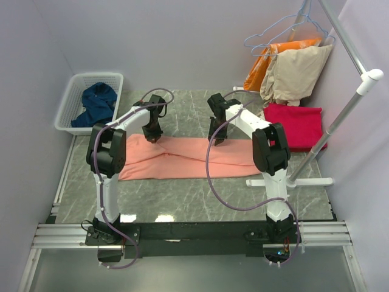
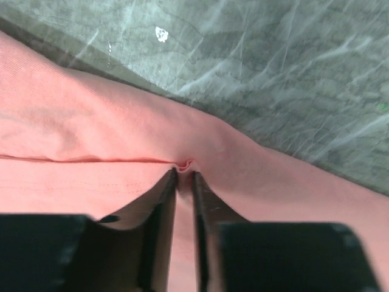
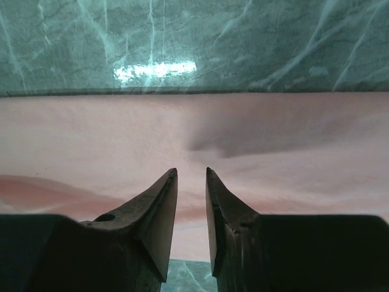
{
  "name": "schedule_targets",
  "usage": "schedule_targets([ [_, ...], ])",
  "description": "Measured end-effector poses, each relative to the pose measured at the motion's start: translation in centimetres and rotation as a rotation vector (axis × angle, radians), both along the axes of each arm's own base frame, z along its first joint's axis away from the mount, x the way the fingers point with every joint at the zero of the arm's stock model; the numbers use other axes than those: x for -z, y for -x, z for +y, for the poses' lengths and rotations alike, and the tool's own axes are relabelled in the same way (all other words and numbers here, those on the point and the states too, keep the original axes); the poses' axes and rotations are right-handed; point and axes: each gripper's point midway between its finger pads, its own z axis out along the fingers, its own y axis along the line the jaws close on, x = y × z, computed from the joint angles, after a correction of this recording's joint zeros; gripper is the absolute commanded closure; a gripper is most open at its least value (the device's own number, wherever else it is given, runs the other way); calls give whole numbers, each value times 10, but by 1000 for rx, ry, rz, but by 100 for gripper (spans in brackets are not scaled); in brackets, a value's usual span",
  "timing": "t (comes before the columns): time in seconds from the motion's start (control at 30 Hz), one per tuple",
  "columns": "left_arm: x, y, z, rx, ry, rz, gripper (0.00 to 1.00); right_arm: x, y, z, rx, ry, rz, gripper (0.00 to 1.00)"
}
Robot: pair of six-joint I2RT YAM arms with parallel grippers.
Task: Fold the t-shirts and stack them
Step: Fold the tshirt
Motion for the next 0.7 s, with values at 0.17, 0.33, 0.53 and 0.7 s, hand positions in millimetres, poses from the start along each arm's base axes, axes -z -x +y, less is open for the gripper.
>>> schedule_targets([
  [0.17, 1, 4, -1, 7, -11, 11, 99, -3, -1, -2, 3, -1, -8, 68],
  [0.33, 1, 6, -1, 7, -24, 17, 99, -5, -3, -4, 6, -1, -12, 68],
  [0.53, -8, 18, -1, 5, -45, 12, 99, -3, 0, -6, 4, 2, -7, 69],
  [0.7, -40, 52, -10, 42, -42, -23, 99, -2, 4, -8, -3, 7, -3, 69],
])
